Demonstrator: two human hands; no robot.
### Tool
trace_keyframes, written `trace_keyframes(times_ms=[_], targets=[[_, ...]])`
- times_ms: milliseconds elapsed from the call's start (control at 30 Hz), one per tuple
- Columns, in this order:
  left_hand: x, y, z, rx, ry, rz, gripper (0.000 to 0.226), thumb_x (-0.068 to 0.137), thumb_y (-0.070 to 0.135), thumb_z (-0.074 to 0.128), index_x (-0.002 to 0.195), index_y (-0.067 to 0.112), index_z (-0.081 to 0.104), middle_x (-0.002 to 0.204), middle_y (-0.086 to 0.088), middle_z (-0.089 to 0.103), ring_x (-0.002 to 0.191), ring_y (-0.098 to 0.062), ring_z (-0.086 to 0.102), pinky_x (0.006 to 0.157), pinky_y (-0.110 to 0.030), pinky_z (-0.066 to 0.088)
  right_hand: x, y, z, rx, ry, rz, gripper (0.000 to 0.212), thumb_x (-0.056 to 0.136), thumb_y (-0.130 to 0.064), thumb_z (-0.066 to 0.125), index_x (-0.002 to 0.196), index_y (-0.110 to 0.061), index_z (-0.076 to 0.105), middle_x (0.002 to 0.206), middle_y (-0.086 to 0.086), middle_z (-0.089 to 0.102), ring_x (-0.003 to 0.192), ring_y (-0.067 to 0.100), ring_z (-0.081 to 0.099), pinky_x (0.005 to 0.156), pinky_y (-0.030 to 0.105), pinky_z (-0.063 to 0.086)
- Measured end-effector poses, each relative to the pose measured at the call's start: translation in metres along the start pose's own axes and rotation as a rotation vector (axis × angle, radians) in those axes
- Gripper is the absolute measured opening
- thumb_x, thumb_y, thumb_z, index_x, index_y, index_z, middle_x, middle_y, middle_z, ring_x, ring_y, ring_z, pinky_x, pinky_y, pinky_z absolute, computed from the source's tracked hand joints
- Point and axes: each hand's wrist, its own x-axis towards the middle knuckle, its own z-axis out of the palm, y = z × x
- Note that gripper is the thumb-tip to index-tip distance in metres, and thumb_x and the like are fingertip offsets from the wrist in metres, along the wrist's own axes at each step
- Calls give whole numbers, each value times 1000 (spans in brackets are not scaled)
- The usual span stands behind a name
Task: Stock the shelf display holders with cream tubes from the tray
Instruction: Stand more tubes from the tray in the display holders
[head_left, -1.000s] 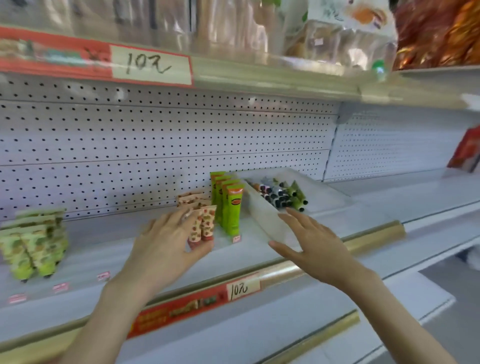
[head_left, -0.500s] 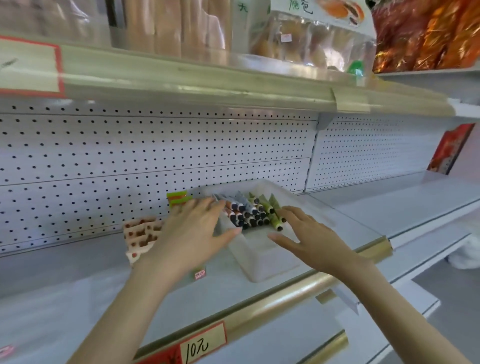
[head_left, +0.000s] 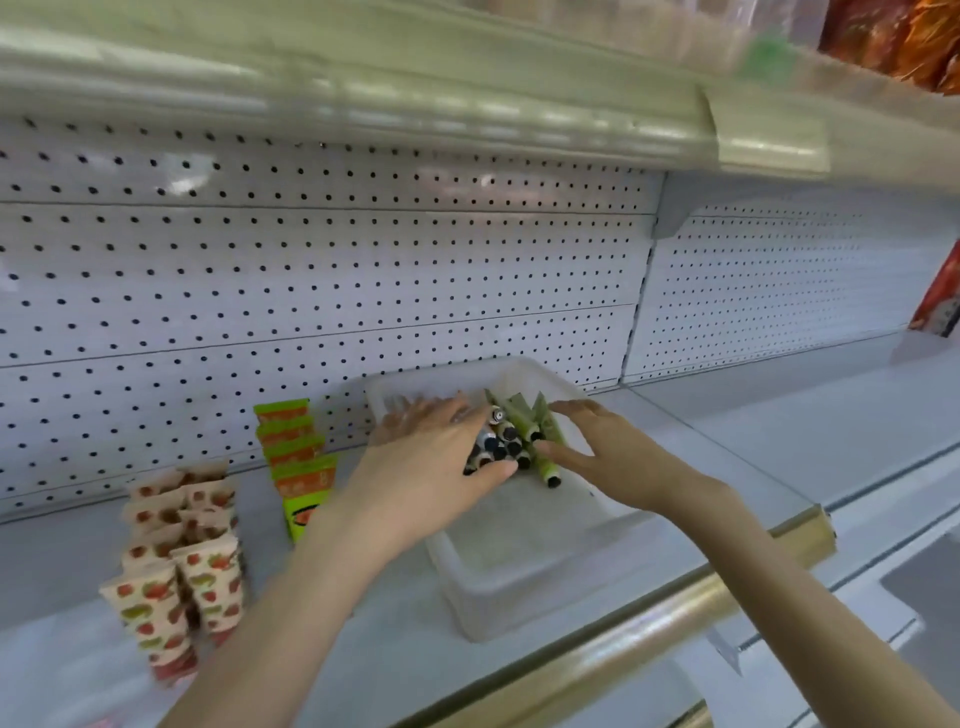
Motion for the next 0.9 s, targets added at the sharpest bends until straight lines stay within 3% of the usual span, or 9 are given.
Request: trace_keyframes(times_ms=[200, 433, 500, 567, 733, 833, 900], targets=[[25, 8, 21, 17, -11, -142, 57, 93, 56, 32, 142, 28, 29, 149, 8, 28, 136, -17, 26, 107, -31, 22, 39, 33, -8, 51, -146, -92, 52, 96, -38, 47, 143, -26, 29, 146, -2, 33, 130, 15, 35, 94, 20, 28], [40, 17, 40, 5, -2, -282, 54, 93, 56, 35, 140, 30, 32, 143, 7, 38, 130, -19, 33, 102, -31, 26, 97, 51, -5, 26, -301, -108, 53, 96, -30, 48, 143, -16, 28, 143, 5, 38, 123, 22, 45, 90, 27, 41], [40, 16, 41, 1, 0, -307, 51, 93, 54, 36, 137, 28, 34, 140, 7, 40, 126, -19, 36, 98, -31, 28, 114, 51, 5, -3, -339, -89, 54, 95, -29, 49, 142, -12, 29, 142, 8, 39, 123, 24, 45, 94, 30, 42], [41, 16, 39, -5, 11, -324, 49, 93, 53, 37, 135, 27, 37, 140, 7, 41, 125, -19, 37, 96, -30, 28, 127, 51, 16, -28, -353, -69, 53, 95, -27, 49, 141, -8, 30, 139, 11, 42, 122, 26, 46, 88, 28, 40], [44, 16, 33, -26, 43, -319, 45, 95, 50, 37, 132, 26, 42, 137, 9, 44, 121, -15, 39, 91, -27, 29, 149, 48, 29, -41, -361, -23, 46, 94, -27, 53, 132, -5, 40, 130, 11, 49, 108, 25, 55, 77, 25, 44], [44, 11, 31, -28, 43, -339, 46, 94, 51, 36, 133, 27, 41, 137, 10, 44, 123, -14, 38, 92, -27, 30, 159, 53, 34, 97, -399, 67, 37, 96, -14, 48, 132, -6, 42, 133, 9, 46, 87, 24, 61, 84, 33, 54], [43, 9, 32, -25, 44, -334, 46, 94, 52, 36, 132, 27, 41, 135, 10, 45, 121, -14, 39, 90, -27, 31, 161, 56, 36, 127, -395, 105, 36, 95, -9, 44, 131, -6, 44, 133, 11, 48, 88, 25, 62, 88, 38, 54]])
